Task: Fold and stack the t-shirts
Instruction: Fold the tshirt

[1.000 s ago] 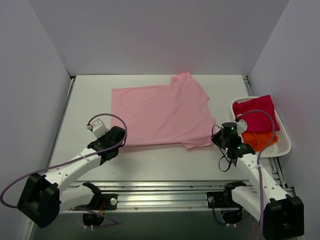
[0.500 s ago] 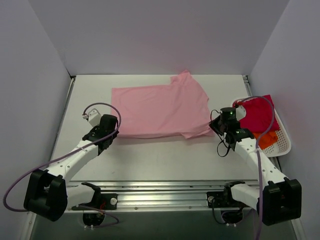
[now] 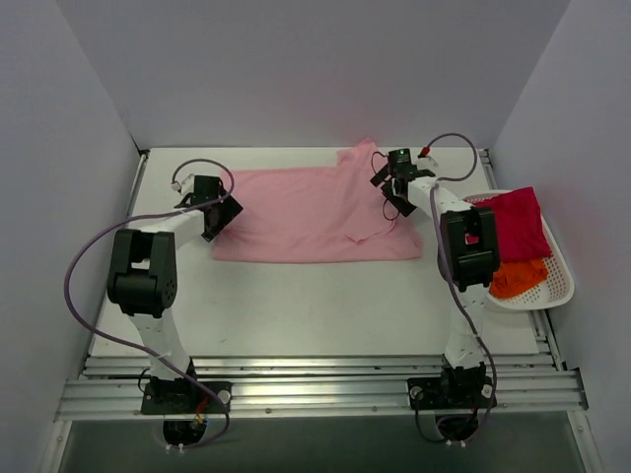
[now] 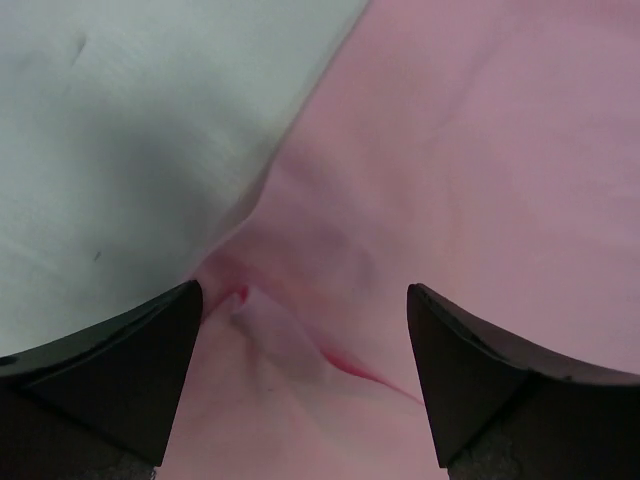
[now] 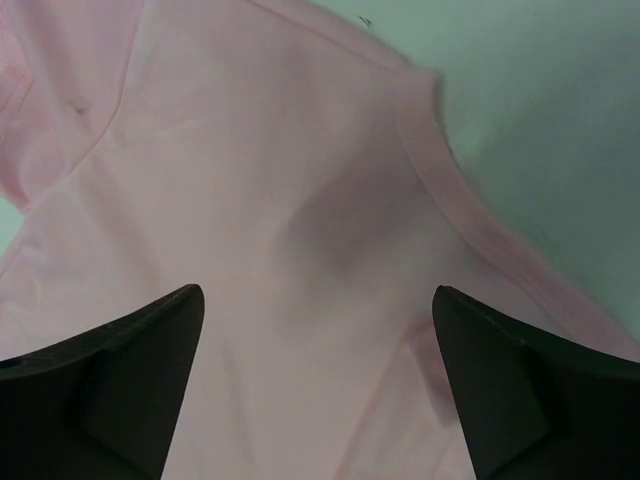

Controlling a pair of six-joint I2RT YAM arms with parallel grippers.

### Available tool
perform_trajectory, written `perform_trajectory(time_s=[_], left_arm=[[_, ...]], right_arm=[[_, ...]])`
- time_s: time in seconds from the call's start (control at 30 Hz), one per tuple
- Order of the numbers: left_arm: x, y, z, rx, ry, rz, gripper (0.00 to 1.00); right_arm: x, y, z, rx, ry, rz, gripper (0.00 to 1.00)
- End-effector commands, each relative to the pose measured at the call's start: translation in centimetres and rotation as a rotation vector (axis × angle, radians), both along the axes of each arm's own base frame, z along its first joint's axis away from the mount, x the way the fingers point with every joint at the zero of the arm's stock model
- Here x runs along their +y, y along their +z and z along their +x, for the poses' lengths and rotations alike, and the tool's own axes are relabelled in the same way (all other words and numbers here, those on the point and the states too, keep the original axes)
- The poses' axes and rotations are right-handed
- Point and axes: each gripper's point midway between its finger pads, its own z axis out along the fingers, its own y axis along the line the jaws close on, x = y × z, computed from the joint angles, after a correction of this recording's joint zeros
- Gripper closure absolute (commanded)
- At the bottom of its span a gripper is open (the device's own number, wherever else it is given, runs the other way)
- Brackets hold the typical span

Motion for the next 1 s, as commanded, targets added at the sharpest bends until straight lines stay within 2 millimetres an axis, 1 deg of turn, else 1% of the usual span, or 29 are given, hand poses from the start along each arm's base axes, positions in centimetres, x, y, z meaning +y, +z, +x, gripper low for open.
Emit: perform_trajectory(time_s=[0.0,0.03,0.07,0.1,0.13,0.17,0.2,0.23,0.27,0.3,0.33,0.37,0.4,0.43,0.47,0.5,0.53,0.57,0.63,0.67,0.73,0.77,0.8,0.87,0.9,0.93,0.97], left_arm=[[-0.4,0.8,3.1,-0.007,-0.062,-0.104,0.06],[-0.4,1.6,3.4,-0.033,-0.068,-0.115,0.06],[-0.2,2.3,3.4,-0.05,-0.066,-0.109,0.06],[0.1,2.6,3.1,-0.06,-0.061,-0.101,0.06],[0.5,4.4,3.3,-0.103,-0.056,-0.092,0.06],[0.9,5.1,3.1,-0.111,-0.054,-0.084,0.06],[1.3,5.6,2.6,-0.107,-0.048,-0.079,0.06],[1.8,7.5,2.5,-0.144,-0.044,-0.072,0.06],[2.0,8.2,2.2,-0.16,-0.039,-0.063,0.06],[2.2,9.0,1.9,-0.177,-0.035,-0.059,0.06],[2.4,10.1,1.2,-0.205,-0.033,-0.056,0.06],[2.4,10.4,0.8,-0.215,-0.036,-0.053,0.06],[2.5,10.8,0.5,-0.23,-0.036,-0.047,0.06],[2.6,12.1,0.1,-0.262,-0.033,-0.046,0.06],[2.6,11.2,-0.8,-0.246,-0.033,-0.042,0.06],[2.7,11.5,-1.0,-0.264,-0.031,-0.041,0.06],[2.8,12.0,-1.4,-0.282,-0.03,-0.036,0.06],[2.9,10.8,-2.2,-0.263,-0.031,-0.032,0.06],[3.0,11.0,-2.6,-0.287,-0.034,-0.023,0.06],[3.1,10.2,-3.0,-0.275,-0.037,-0.021,0.06],[3.2,10.1,-3.2,-0.278,-0.042,-0.007,0.06],[3.2,9.7,-3.4,-0.273,-0.044,-0.005,0.06],[3.2,9.8,-3.3,-0.28,-0.045,-0.004,0.06],[3.1,9.2,-3.3,-0.274,-0.058,-0.006,0.06],[3.1,9.2,-3.1,-0.277,-0.061,-0.01,0.06],[2.9,8.5,-3.0,-0.263,-0.071,-0.015,0.06],[2.7,8.2,-2.8,-0.258,-0.078,-0.018,0.06]], right_arm=[[-1.6,1.5,1.2,0.042,-0.049,-0.114,0.0],[-1.6,3.6,2.1,-0.024,-0.059,-0.109,0.0],[-1.8,4.2,2.2,-0.047,-0.066,-0.109,0.0],[-2.0,5.3,2.2,-0.068,-0.074,-0.116,0.0],[-2.5,7.4,2.1,-0.106,-0.092,-0.138,0.0],[-2.6,8.4,1.9,-0.122,-0.096,-0.147,0.0],[-2.5,9.4,1.5,-0.134,-0.097,-0.156,0.0],[-2.9,11.5,0.8,-0.166,-0.113,-0.171,0.0],[-2.7,12.4,0.3,-0.184,-0.109,-0.172,0.0],[-2.7,11.7,-0.8,-0.171,-0.101,-0.179,0.0],[-2.2,13.9,-1.6,-0.232,-0.1,-0.155,0.0],[-2.0,13.9,-2.3,-0.239,-0.096,-0.144,0.0],[-1.9,11.9,-3.9,-0.201,-0.083,-0.143,0.0],[-1.1,13.4,-4.7,-0.256,-0.074,-0.106,0.0],[-0.3,12.7,-5.5,-0.253,-0.051,-0.081,0.0],[0.2,10.3,-6.9,-0.232,-0.034,-0.07,0.01],[1.3,10.3,-7.8,-0.248,-0.021,-0.033,0.02],[2.0,9.3,-8.5,-0.238,-0.007,-0.006,0.04],[2.9,6.9,-9.7,-0.218,0.012,0.017,0.07],[3.8,6.1,-10.2,-0.206,0.026,0.03,0.08],[4.6,4.1,-11.0,-0.174,0.045,0.028,0.11],[5.4,3.7,-11.3,-0.168,0.059,0.03,0.12],[5.6,3.0,-11.4,-0.159,0.059,0.016,0.12],[5.7,2.2,-11.3,-0.148,0.057,0.002,0.13],[5.8,1.3,-11.2,-0.133,0.058,-0.005,0.14],[5.6,0.9,-11.0,-0.128,0.054,-0.017,0.15],[5.6,1.0,-10.5,-0.131,0.052,-0.021,0.15]])
